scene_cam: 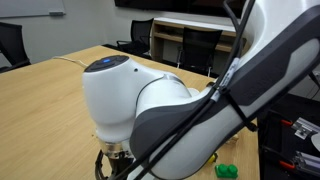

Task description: Take the blue block on the right and place it on top of the blue block at the center

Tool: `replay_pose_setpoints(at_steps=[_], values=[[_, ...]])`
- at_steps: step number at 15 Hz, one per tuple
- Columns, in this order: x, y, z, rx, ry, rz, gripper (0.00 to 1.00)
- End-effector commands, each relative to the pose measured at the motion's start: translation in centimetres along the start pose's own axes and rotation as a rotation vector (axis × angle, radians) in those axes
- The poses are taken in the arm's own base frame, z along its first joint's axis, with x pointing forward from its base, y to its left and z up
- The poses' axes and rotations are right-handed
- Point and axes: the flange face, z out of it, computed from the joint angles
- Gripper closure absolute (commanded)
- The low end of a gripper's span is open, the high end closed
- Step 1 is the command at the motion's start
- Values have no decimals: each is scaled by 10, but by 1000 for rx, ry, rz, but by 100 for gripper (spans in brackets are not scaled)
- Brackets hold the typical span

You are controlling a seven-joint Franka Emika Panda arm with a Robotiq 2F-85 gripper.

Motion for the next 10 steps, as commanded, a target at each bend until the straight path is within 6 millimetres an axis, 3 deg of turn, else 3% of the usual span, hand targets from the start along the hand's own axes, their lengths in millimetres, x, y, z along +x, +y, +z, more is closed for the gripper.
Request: replay_pose_setpoints(at_steps=[1, 6, 7, 10], values=[[-13, -11, -7, -12, 66, -78, 0], [-12, -13, -20, -19, 92, -100, 0], [0, -1, 3, -2, -4, 0, 0], [0, -1, 3, -2, -4, 0, 0]])
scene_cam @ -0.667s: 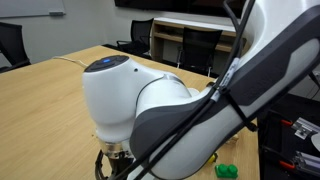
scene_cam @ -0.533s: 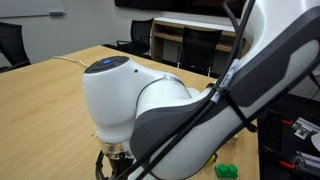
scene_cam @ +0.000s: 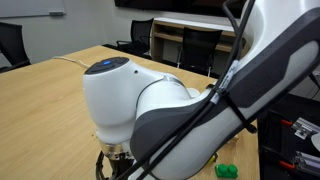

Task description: Take the blue block on the right and place it on top of the blue block at the center

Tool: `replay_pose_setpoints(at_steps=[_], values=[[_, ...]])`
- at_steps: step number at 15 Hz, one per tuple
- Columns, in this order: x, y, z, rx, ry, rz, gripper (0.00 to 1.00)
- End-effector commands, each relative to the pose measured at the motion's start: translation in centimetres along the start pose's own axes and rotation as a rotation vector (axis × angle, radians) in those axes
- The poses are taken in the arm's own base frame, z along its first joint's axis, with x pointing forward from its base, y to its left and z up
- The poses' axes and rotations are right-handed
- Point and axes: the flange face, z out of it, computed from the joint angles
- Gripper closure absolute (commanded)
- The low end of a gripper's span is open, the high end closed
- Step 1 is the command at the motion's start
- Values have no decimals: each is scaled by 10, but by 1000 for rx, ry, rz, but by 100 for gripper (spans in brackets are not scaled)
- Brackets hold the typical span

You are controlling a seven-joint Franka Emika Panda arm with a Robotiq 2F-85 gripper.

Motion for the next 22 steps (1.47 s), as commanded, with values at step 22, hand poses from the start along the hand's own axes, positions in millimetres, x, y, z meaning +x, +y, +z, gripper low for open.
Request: replay_pose_setpoints(at_steps=[22], values=[[8, -4, -94, -27, 91, 32, 0]])
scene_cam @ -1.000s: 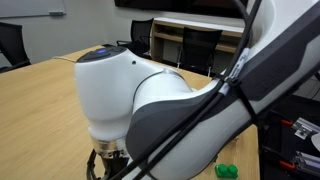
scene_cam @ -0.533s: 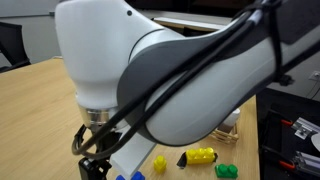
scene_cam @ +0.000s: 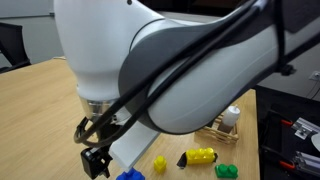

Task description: Take the blue block on the right and place it on top of the blue block at the center

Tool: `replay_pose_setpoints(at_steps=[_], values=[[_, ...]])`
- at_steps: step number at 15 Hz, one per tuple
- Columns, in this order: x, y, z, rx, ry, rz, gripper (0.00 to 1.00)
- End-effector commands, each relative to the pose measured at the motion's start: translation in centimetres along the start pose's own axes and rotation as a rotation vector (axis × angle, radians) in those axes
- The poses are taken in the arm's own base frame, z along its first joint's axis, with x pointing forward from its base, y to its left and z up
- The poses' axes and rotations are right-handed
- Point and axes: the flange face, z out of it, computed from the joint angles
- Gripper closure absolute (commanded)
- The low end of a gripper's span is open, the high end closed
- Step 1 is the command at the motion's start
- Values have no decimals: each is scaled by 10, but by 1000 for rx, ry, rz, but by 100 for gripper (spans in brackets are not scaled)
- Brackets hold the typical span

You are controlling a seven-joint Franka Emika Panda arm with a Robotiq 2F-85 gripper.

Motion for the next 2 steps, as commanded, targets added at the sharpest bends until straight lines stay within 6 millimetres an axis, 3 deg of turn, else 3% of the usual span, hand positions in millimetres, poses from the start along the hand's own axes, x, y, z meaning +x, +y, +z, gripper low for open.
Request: replay_pose_setpoints(at_steps=[1, 2], values=[[0, 0, 0, -1, 0, 0, 0], [0, 0, 0, -1, 0, 0, 0]])
